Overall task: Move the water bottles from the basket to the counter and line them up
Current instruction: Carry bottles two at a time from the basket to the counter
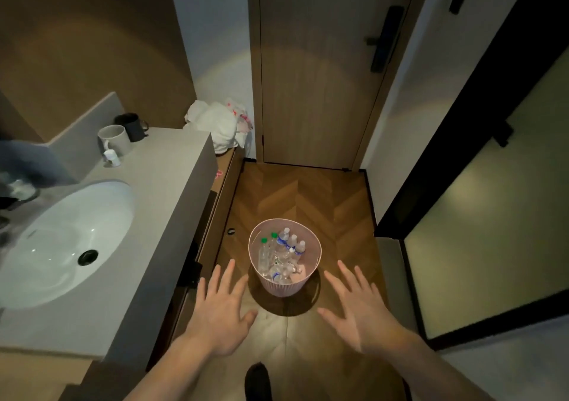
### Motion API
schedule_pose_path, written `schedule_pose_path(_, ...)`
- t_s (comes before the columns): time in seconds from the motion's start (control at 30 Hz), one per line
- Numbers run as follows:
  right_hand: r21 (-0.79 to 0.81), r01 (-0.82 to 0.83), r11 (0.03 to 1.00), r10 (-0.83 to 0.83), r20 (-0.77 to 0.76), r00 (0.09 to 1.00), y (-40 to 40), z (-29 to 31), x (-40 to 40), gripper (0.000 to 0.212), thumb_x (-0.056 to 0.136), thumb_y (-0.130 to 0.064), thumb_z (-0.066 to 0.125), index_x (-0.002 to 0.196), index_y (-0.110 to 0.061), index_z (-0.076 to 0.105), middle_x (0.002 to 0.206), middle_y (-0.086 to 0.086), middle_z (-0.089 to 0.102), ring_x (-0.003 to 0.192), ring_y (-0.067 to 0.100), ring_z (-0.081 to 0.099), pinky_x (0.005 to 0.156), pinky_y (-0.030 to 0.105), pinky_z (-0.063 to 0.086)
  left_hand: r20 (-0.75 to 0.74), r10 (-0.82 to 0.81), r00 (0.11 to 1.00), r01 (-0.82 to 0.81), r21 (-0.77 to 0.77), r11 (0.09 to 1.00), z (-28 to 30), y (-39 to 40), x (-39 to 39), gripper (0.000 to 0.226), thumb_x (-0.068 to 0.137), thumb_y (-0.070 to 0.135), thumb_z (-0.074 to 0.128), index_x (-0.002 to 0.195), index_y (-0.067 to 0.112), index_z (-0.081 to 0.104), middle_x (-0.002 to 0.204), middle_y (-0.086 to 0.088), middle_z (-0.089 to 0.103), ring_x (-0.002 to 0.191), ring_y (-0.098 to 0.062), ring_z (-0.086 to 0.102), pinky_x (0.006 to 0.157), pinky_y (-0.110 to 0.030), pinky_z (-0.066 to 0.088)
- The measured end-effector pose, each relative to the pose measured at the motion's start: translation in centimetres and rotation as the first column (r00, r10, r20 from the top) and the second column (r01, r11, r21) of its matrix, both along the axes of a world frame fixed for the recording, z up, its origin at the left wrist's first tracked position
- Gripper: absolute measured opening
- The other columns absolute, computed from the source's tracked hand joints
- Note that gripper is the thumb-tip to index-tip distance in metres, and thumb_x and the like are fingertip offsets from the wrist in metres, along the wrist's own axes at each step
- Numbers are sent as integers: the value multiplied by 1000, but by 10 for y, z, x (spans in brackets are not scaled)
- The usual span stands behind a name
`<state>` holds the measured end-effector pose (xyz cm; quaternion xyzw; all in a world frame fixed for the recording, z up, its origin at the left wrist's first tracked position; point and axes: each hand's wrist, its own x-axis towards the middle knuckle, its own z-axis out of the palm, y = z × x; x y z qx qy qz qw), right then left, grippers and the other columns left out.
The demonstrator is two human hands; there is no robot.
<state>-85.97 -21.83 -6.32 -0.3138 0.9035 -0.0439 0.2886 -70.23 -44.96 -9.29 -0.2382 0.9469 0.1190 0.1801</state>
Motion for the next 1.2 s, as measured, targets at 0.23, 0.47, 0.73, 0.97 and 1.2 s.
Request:
schedule_pose_path(0.23, -28, 61, 998, -58, 89, 994, -47, -35, -80, 84, 99, -73, 41, 167, -42, 1, 176, -8, -14, 162, 25, -15, 130, 54, -2, 72, -52, 996, 46, 81, 996, -32, -59, -107, 80, 103, 62, 41, 167, 32, 4, 173, -4, -19, 159, -30, -17, 130, -56, -1)
schedule_pose_path(0.47, -41, 51, 998, -44, 158, 986, -95, -75, -194, 79, 101, -65, 47, 166, -41, 10, 177, -8, -3, 163, 24, -5, 131, 49, 7, 84, 13, 996, -24, 121, 992, -76, -100, -215, 78, 101, 59, 44, 166, 31, 11, 175, -3, -8, 161, -29, -6, 130, -50, -1)
schedule_pose_path(0.73, 30, -110, 993, 99, 245, 964, -168, -139, -318, 78, 102, -54, 54, 167, -33, 15, 175, -3, 10, 161, 24, 9, 130, 47, 17, 195, 182, 964, -225, 229, 947, -135, -133, -306, 75, 99, 55, 49, 164, 31, 20, 174, -5, 8, 159, -28, 9, 129, -48, 11)
schedule_pose_path(0.97, -38, -150, 988, 155, 228, 961, -242, -265, -365, 71, 98, -56, 48, 157, -18, 42, 161, 2, 41, 140, 28, 50, 111, 47, 50, 167, 257, 952, -298, 296, 908, -259, -176, -355, 60, 98, 53, 51, 152, 29, 40, 159, -4, 39, 138, -25, 47, 111, -42, 46)
schedule_pose_path(1.2, 73, -172, 982, 152, 229, 961, -318, -454, -403, 71, 100, -54, 44, 164, -32, 23, 167, -3, 32, 151, 25, 36, 125, 48, 30, 190, 238, 952, -288, 309, 906, -452, -229, -398, 44, 85, 49, 64, 124, 27, 60, 119, 2, 69, 87, -13, 71, 62, -28, 61)
